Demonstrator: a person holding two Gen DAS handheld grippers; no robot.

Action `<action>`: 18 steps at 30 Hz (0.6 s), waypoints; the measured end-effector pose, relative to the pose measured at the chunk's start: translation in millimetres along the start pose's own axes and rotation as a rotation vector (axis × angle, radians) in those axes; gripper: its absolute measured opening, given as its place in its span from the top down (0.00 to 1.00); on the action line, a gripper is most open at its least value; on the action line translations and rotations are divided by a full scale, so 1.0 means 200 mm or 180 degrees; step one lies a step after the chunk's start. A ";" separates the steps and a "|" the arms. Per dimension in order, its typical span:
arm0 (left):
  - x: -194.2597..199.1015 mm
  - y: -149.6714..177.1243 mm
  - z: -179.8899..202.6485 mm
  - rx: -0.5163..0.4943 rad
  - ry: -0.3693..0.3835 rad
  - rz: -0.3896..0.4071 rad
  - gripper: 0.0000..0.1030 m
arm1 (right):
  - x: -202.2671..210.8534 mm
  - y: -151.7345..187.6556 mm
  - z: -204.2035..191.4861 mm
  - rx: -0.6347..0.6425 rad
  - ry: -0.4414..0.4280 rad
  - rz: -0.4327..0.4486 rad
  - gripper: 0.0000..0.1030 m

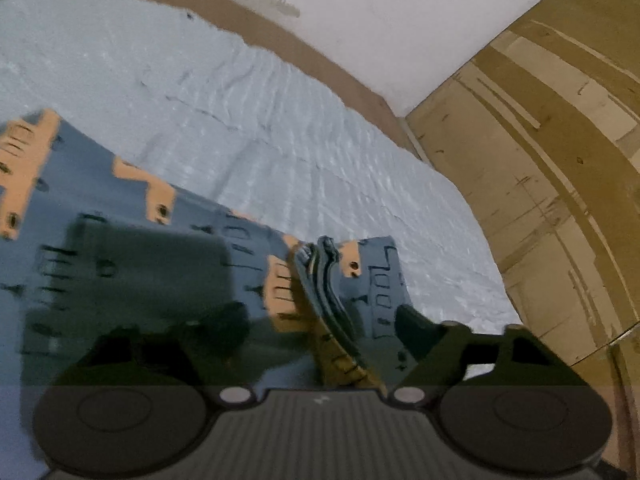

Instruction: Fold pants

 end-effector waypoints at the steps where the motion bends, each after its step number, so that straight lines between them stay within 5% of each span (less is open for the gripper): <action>1: -0.03 0.00 0.01 0.0039 0.0012 -0.0033 0.29 | 0.01 0.00 0.03 -0.0191 -0.0057 -0.0006 0.84; 4: -0.09 0.01 0.02 0.0139 0.0017 -0.0114 0.50 | 0.02 0.01 0.06 -0.0339 -0.0108 -0.0026 0.84; 6: -0.11 0.02 0.02 0.0148 -0.0038 -0.0129 0.76 | 0.02 0.01 0.06 -0.0270 -0.0090 -0.0041 0.84; 11: -0.11 0.04 0.01 0.0172 -0.0109 -0.0081 0.89 | 0.02 0.01 0.05 -0.0255 -0.0069 -0.0055 0.84; 18: 0.01 -0.03 0.09 0.0001 -0.0089 0.0083 0.90 | 0.02 -0.03 0.00 -0.0014 0.0048 -0.0009 0.84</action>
Point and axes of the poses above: each gripper's, at about its wrist camera, not at the fingertips, and x roughly against the way its jaws point, z to its right, y to its underside, the point moved 10 cm from there along -x, roughly the way its jaws point
